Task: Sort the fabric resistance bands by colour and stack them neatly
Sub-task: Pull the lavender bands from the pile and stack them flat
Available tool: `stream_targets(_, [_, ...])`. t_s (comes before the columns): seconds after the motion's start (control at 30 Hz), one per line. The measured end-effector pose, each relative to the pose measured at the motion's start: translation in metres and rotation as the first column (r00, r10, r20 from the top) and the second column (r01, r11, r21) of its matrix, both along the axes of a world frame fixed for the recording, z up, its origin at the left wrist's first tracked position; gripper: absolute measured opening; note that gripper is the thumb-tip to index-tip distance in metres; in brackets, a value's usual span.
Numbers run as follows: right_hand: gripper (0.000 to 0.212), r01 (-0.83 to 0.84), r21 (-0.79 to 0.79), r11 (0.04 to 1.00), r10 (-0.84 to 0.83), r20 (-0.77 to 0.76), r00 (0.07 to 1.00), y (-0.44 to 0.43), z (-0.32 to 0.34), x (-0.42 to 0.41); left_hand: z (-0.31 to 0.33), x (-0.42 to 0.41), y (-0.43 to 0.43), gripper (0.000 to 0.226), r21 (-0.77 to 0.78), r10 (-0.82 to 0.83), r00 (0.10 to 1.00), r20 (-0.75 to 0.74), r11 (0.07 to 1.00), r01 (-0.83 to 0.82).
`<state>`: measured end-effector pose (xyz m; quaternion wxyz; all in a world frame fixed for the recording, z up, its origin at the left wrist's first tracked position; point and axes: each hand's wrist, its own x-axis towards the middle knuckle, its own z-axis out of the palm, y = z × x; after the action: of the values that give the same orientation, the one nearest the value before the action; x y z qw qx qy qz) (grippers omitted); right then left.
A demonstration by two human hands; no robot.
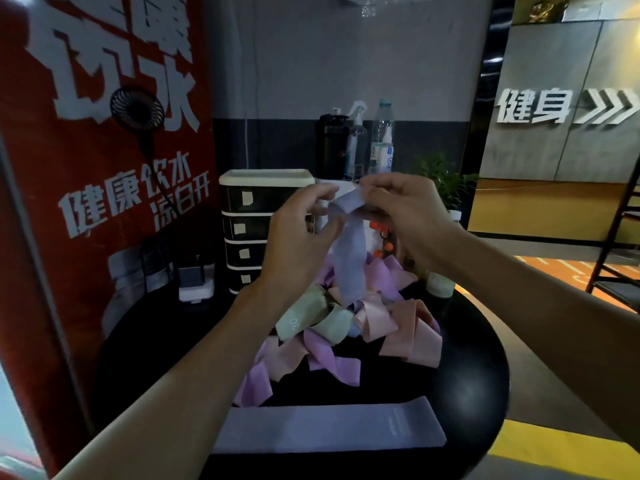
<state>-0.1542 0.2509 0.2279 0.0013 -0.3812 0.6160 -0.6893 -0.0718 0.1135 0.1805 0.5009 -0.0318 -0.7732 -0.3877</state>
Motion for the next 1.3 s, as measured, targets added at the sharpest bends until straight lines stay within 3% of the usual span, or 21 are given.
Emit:
stream_targets(0.1, [0.019, -0.108, -0.038, 0.993, 0.110, 0.066, 0.992, 0.002, 0.002, 0.014, 0.008, 0.008, 0.002, 0.021, 0.000, -0.020, 0.999, -0.045, 1.000, 0.020])
stream_targets(0.23, [0.029, -0.125, -0.007, 0.992, 0.125, 0.043, 0.991, 0.002, 0.004, 0.021, 0.017, 0.016, 0.002, 0.021, 0.016, -0.046, 0.994, -0.102, 0.999, 0.048])
stream_targets(0.33, [0.029, -0.013, 0.084, 0.996, 0.022, -0.099, 0.995, 0.004, 0.001, 0.022, 0.024, 0.020, 0.002, 0.015, 0.026, -0.040, 0.994, -0.106, 0.999, 0.043])
stream_targets(0.47, [0.012, 0.092, 0.129, 0.987, -0.064, -0.206, 0.976, 0.005, 0.000, 0.026, 0.029, 0.026, 0.004, 0.008, 0.016, -0.061, 0.995, -0.077, 0.998, 0.062])
stream_targets(0.57, [0.025, 0.110, 0.108, 0.988, -0.085, -0.213, 0.973, 0.004, 0.001, 0.029, 0.032, 0.030, 0.005, 0.008, 0.007, -0.093, 0.994, -0.055, 0.996, 0.094])
stream_targets(0.83, [0.026, 0.039, 0.105, 0.994, -0.016, -0.211, 0.977, 0.002, -0.004, 0.035, 0.041, 0.036, 0.002, 0.010, -0.047, -0.122, 0.993, -0.008, 0.992, 0.121])
stream_targets(1.03, [0.018, -0.059, 0.113, 0.992, 0.072, -0.114, 0.991, 0.003, -0.012, 0.040, 0.044, 0.034, -0.001, 0.009, -0.093, -0.088, 0.996, -0.001, 0.992, 0.087])
stream_targets(1.17, [0.015, -0.049, 0.121, 0.991, 0.059, -0.079, 0.995, -0.001, -0.020, 0.042, 0.041, 0.029, -0.007, 0.019, -0.107, -0.075, 0.991, 0.111, 0.990, 0.087])
stream_targets(1.3, [0.024, -0.183, 0.058, 0.981, 0.177, 0.107, 0.978, -0.002, -0.024, 0.041, 0.043, 0.030, -0.007, 0.010, -0.087, -0.055, 0.997, 0.058, 0.994, 0.060])
